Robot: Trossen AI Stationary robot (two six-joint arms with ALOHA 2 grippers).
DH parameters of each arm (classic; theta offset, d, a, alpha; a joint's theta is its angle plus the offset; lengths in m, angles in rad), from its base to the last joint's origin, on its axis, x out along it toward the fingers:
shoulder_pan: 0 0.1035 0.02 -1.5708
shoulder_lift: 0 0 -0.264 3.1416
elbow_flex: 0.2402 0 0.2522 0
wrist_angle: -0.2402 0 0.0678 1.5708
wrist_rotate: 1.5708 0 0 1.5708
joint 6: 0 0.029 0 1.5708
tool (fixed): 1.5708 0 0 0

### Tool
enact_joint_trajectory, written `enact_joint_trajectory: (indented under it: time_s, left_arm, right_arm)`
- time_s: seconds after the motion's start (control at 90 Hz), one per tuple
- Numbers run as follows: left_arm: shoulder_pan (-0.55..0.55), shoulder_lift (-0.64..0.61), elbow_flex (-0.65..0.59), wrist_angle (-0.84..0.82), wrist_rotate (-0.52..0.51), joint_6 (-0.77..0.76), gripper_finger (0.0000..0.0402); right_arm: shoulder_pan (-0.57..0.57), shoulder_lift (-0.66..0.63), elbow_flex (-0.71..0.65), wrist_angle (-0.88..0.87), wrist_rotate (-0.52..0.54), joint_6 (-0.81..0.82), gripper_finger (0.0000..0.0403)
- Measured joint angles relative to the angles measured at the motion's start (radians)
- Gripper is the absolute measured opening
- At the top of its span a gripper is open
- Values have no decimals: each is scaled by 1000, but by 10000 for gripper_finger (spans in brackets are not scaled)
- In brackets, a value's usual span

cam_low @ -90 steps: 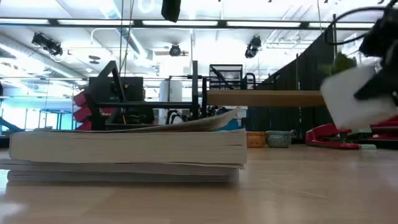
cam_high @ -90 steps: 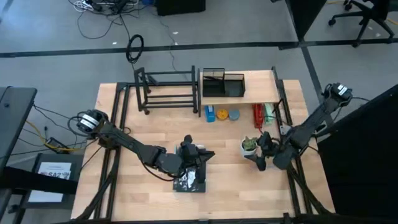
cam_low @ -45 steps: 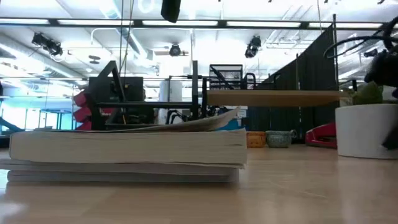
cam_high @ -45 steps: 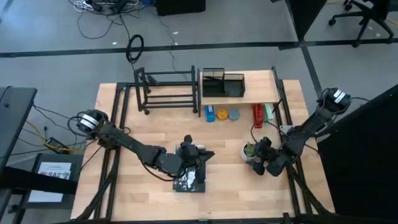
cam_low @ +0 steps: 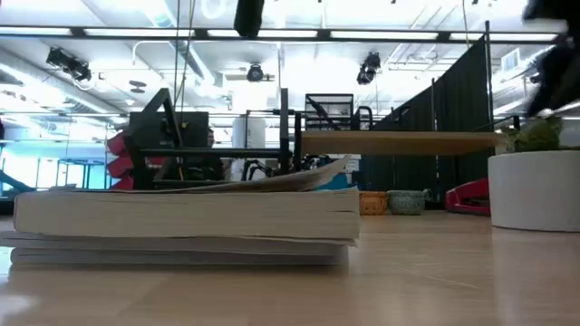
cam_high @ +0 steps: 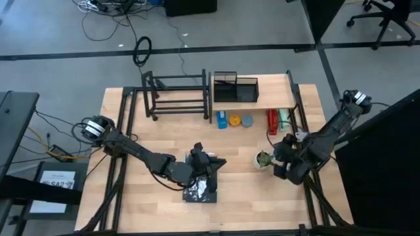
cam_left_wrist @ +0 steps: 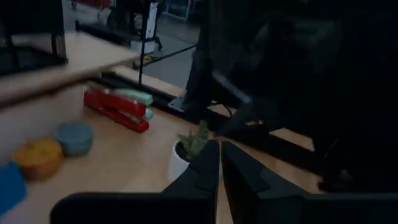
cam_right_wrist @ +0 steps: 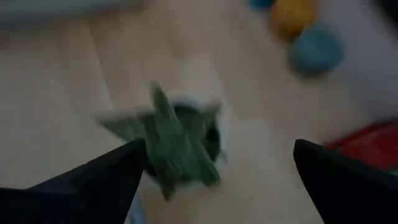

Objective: Stock shelves
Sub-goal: Remove red stapler from under the shelf

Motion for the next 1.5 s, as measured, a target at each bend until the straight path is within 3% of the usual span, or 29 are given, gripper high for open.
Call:
enact_joint_trajectory:
  time_s: [0.089,0.167,0.244,0.367,0.522,0.622,0.811,1.133,1.333,1.5]
  left_arm:
    - [24,42,0,21,-3,-75,0]
    - [39,78,0,75,-2,-87,1]
    - [47,104,0,132,6,-67,2]
    - [59,121,0,179,12,-20,2]
    - [59,121,0,190,11,36,2]
    - [59,121,0,188,21,39,2]
    - [59,121,0,187,53,78,2]
    - [56,121,0,199,173,142,2]
    - [49,121,0,207,229,145,2]
    - [35,121,0,214,230,171,2]
  right_arm:
    - [10,0,53,-54,88,17,374]
    - [8,-6,66,-117,125,137,374]
    - [-12,-10,60,-206,90,318,373]
    - [-48,-8,1,-338,-56,605,368]
    - [-143,11,-5,-378,-36,803,342]
    - [-233,21,-39,-353,-48,839,323]
    - [-433,57,-59,-215,-85,662,295]
    - [-820,182,-74,-87,-185,324,290]
    - [-993,199,-103,112,-247,89,275]
    - [-1103,199,-108,127,-253,7,256]
